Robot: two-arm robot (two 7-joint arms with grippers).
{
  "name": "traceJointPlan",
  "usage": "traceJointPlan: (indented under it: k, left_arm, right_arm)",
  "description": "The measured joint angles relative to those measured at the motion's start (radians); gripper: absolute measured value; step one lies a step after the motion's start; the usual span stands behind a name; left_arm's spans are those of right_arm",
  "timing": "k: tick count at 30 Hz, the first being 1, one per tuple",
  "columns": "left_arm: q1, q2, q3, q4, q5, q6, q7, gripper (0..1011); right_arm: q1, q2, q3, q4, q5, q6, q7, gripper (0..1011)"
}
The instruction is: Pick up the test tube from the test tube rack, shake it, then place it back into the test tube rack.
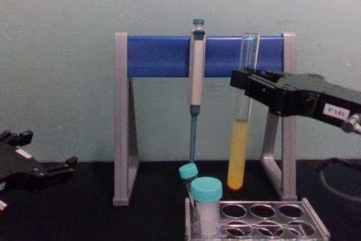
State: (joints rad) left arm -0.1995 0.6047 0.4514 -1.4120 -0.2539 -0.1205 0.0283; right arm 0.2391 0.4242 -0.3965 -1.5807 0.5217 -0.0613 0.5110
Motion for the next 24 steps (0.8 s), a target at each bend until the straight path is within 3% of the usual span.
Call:
traceJointPlan:
  k: [10,24]
  left_arm:
    - [0.000,0.000,0.000,0.000,0.000,0.000,0.000,1001]
    - [0.000,0.000,0.000,0.000,0.000,0.000,0.000,1001]
  right_arm:
    - [0.032,-0.018,0.015,0.056,-0.018,-0.009,-0.037,229]
    - [0.032,-0.020,0.032,0.062,-0.023,-0.007,-0.044,228]
